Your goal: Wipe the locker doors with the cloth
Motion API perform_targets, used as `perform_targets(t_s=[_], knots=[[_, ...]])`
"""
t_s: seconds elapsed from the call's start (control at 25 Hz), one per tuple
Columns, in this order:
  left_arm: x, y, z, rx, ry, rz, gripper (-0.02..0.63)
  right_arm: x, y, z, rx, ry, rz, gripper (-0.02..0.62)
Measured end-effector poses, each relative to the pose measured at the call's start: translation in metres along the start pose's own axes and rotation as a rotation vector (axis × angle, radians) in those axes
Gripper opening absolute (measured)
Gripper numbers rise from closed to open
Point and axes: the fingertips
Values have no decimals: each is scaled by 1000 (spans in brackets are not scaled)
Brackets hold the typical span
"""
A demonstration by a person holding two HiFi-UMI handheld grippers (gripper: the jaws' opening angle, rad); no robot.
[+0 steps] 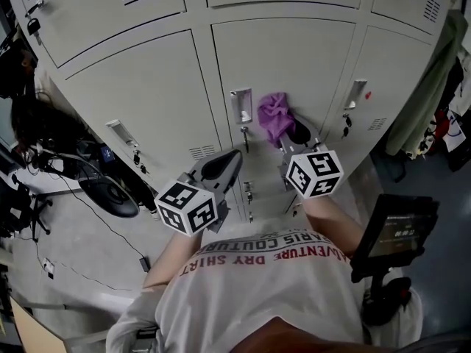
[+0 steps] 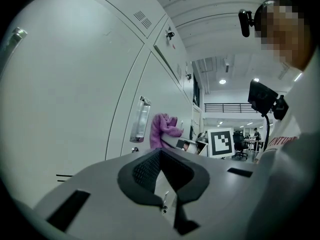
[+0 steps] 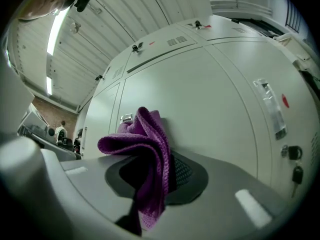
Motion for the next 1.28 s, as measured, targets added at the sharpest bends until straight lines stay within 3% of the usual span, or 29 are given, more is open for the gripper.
perform_targets(t_s=[0.36, 0.76, 1.08, 1.28], knots=[[13, -10, 6, -16, 8, 24, 2, 71, 35, -10, 27, 54, 177, 60], [23, -17, 13, -47, 0, 53, 2, 140, 70, -5, 37, -18, 347, 60], [23, -9, 13, -47, 8, 43, 2, 148, 76, -3, 31, -93, 373, 58], [24, 4, 14, -38, 12, 18, 2, 107, 79, -27, 99, -117, 264, 60]])
Point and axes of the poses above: the fingertips, and each gripper's own axes: y backward along the fingers, x to its right, z out of its underside, and after that the axes turned 2 degrees about -y, right-handed
